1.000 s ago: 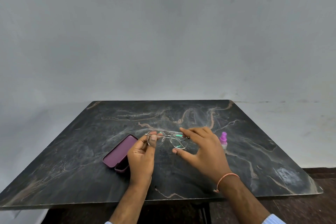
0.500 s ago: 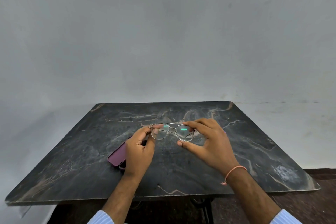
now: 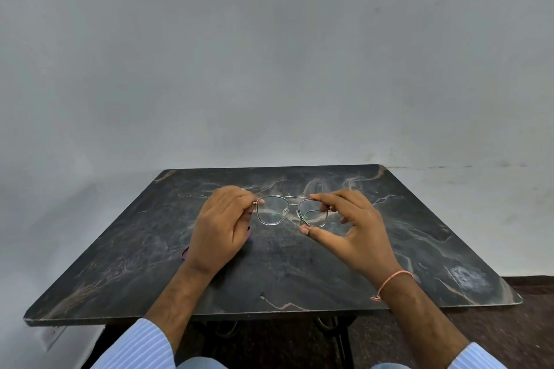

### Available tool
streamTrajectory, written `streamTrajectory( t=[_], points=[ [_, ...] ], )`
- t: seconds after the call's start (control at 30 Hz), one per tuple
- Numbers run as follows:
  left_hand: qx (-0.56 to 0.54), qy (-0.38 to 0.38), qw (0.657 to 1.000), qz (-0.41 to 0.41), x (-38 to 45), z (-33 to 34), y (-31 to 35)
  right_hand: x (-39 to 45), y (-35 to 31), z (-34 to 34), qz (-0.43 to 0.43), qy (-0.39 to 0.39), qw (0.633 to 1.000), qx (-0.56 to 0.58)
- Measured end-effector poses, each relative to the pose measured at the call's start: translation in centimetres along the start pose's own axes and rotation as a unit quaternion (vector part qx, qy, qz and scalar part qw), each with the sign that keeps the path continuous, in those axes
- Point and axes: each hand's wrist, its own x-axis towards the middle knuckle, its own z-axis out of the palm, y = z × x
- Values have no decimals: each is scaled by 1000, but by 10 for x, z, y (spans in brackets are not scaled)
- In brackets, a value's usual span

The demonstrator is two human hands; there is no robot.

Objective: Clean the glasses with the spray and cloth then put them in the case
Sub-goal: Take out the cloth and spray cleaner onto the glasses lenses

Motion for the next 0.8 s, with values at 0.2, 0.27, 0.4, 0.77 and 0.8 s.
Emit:
streamTrajectory(
  t=[0.2,0.27,0.4,0.77,0.8],
  points=[
    [70,-59,993,71,-7,-10,-15,-5,6,-1,3,-14,1000,-3],
    [70,-80,992,68,-11,-8,-18,-7,8,2,4,-22,1000,2],
    [8,-135,990,-32,-23,-2,-23,-12,14,8,18,-31,999,33],
    [162,-411,880,-171,-54,4,-55,-26,33,19,47,-51,997,41],
    [165,-412,880,-167,-53,3,-57,-26,33,19,48,-51,997,41]
  ],
)
